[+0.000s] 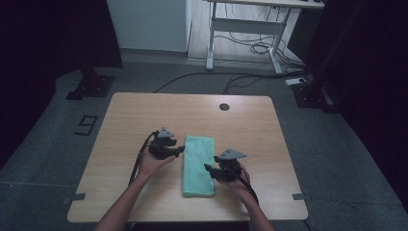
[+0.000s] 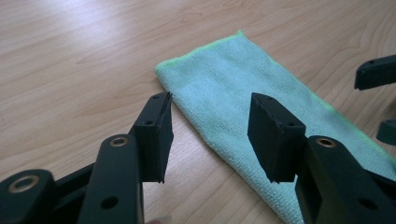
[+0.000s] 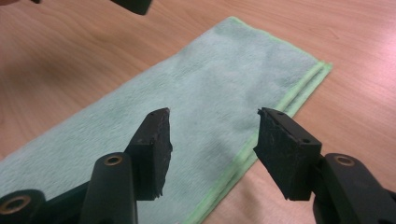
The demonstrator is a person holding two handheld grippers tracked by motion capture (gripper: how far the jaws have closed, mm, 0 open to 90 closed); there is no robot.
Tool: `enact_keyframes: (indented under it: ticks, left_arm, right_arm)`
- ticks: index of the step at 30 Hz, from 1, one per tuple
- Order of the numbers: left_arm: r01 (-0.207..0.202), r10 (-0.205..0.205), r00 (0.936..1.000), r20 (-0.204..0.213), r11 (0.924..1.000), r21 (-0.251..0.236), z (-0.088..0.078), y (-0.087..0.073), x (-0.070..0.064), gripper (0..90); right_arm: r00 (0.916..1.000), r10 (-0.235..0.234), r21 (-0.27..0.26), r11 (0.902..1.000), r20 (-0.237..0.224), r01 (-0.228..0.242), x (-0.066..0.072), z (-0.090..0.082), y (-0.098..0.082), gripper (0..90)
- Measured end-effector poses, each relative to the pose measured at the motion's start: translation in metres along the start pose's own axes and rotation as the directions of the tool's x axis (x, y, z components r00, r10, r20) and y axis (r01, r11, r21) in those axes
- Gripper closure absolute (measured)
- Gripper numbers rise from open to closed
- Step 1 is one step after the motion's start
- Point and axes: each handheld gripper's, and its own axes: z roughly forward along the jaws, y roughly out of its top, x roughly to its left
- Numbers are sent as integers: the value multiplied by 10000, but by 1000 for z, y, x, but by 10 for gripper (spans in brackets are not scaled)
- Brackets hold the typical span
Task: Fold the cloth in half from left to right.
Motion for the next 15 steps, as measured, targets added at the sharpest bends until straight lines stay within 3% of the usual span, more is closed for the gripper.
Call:
enact_keyframes:
  ticks: [15]
  left_arm:
    - [33, -33, 10000, -39, 9999, -169, -6, 6, 2, 491]
  right_arm:
    - [9997, 192, 10, 9998, 129, -192, -13, 8, 18, 440]
